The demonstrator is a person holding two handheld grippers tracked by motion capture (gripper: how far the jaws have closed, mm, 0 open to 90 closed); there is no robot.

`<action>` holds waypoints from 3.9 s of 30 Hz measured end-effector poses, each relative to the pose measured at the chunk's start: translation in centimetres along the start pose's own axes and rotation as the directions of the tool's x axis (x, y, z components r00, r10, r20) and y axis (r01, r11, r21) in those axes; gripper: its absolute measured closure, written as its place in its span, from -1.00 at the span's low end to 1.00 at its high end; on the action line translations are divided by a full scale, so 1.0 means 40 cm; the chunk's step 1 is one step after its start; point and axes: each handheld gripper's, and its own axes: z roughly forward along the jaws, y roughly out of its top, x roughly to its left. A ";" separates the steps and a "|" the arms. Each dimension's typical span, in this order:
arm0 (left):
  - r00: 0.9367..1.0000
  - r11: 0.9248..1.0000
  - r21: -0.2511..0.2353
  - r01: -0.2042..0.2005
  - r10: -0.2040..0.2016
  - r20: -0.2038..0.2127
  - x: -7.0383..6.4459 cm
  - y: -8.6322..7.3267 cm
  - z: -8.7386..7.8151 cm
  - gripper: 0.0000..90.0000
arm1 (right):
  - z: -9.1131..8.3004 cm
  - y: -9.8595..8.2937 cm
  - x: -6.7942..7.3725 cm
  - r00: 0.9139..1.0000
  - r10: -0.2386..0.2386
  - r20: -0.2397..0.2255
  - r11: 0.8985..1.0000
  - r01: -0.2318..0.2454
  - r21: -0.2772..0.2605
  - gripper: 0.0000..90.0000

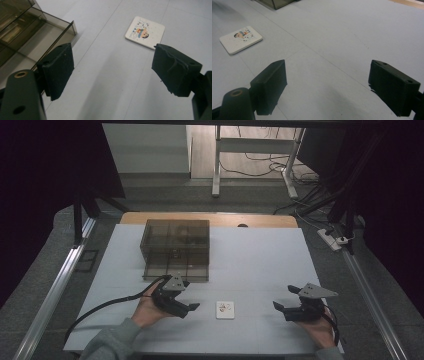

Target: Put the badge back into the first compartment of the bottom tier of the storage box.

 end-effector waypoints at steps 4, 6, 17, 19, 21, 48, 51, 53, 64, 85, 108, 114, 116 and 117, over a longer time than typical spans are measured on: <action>1.000 1.000 0.010 -0.018 0.017 0.018 -0.007 0.015 0.017 -0.61 | 0.000 0.000 0.000 1.000 0.000 0.002 1.000 0.000 0.005 -0.67; 0.999 1.000 0.014 -0.026 0.025 0.026 -0.011 0.023 0.024 -0.61 | 0.000 0.000 0.000 1.000 0.000 0.001 1.000 0.000 0.005 -0.67; 0.996 0.996 0.046 -0.072 0.069 0.061 -0.031 0.055 0.065 -0.61 | 0.001 0.000 0.000 1.000 0.000 -0.003 1.000 0.000 0.003 -0.67; 0.995 0.996 0.046 -0.075 0.072 0.070 -0.036 0.060 0.072 -0.62 | 0.001 0.000 0.000 1.000 0.000 -0.002 1.000 0.000 0.001 -0.67; 0.993 0.995 0.053 -0.090 0.086 0.078 -0.038 0.065 0.078 -0.62 | 0.000 0.000 0.000 1.000 0.001 -0.002 1.000 -0.001 -0.001 -0.67; 0.980 0.988 0.091 -0.124 0.107 0.170 -0.069 0.106 0.170 -0.61 | 0.001 0.000 0.000 1.000 0.000 -0.002 1.000 0.000 0.000 -0.67; 0.978 0.986 0.097 -0.133 0.115 0.176 -0.076 0.109 0.180 -0.61 | 0.001 0.000 0.000 1.000 -0.001 -0.002 1.000 0.001 0.001 -0.67; 0.977 0.986 0.099 -0.134 0.115 0.182 -0.078 0.112 0.184 -0.61 | 0.001 0.000 0.000 1.000 -0.001 -0.002 1.000 0.001 0.002 -0.67; 0.972 0.982 0.129 -0.141 0.113 0.204 -0.080 0.134 0.221 -0.65 | 0.001 -0.001 0.000 1.000 0.001 -0.004 1.000 -0.001 0.003 -0.67; 0.968 0.963 0.196 -0.186 0.145 0.204 -0.085 0.135 0.262 -0.62 | 0.002 -0.001 0.000 1.000 -0.004 -0.001 1.000 0.004 0.014 -0.67; 0.965 0.956 0.186 -0.229 0.197 0.172 -0.097 0.136 0.247 -0.28 | 0.002 -0.003 0.001 1.000 -0.005 -0.012 1.000 0.005 0.014 -0.67; 0.965 0.959 0.170 -0.227 0.197 0.174 -0.096 0.141 0.236 -0.28 | 0.003 -0.003 0.001 1.000 -0.005 -0.011 1.000 0.006 0.016 -0.67; 0.965 0.959 0.168 -0.227 0.198 0.172 -0.095 0.143 0.233 -0.28 | 0.002 -0.003 0.001 1.000 -0.007 -0.007 1.000 0.008 0.018 -0.67; 0.965 0.960 0.167 -0.226 0.198 0.172 -0.094 0.144 0.232 -0.28 | 0.002 -0.003 0.001 1.000 -0.007 -0.007 1.000 0.007 0.017 -0.67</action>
